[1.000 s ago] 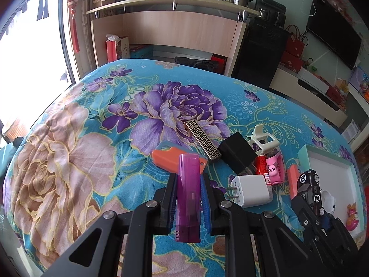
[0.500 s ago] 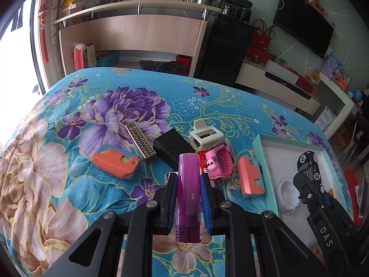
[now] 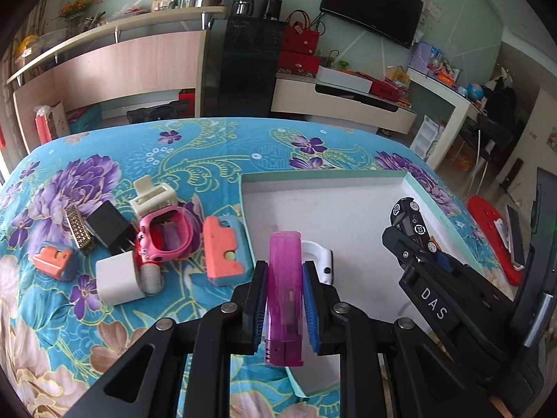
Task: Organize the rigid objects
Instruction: 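Carry the black car and purple lighter over the tray with both grippers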
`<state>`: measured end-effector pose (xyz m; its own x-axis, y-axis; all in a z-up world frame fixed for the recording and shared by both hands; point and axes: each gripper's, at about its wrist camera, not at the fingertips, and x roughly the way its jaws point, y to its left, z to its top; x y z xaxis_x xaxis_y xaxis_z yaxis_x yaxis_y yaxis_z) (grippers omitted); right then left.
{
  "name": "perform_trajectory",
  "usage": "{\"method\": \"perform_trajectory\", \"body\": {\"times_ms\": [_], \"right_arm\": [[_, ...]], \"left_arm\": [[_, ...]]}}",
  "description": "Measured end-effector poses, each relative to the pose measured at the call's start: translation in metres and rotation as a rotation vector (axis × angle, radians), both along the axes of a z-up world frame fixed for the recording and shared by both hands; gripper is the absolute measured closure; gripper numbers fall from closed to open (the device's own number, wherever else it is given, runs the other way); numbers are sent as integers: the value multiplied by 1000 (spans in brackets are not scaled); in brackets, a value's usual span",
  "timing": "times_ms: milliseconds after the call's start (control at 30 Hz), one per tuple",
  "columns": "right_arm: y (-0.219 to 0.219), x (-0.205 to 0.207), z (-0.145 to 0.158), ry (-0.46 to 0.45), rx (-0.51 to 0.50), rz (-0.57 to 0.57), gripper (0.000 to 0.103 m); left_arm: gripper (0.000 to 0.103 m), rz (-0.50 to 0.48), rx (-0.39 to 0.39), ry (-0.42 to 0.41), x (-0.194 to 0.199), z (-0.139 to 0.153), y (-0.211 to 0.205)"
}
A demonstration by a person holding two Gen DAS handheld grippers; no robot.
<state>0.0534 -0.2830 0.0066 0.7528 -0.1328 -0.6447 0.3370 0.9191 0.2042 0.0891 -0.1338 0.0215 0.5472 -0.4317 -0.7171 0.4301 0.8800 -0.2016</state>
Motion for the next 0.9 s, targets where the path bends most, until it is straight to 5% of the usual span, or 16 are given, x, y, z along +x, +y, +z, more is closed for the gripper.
{"method": "perform_trajectory", "body": {"times_ms": [533, 900], "right_arm": [[-23, -8, -5, 19, 17, -18, 73], [-20, -3, -14, 58, 28, 13, 73]], "left_arm": [[82, -110, 89, 77, -23, -23, -41], [82, -71, 129, 116, -11, -47, -44]]}}
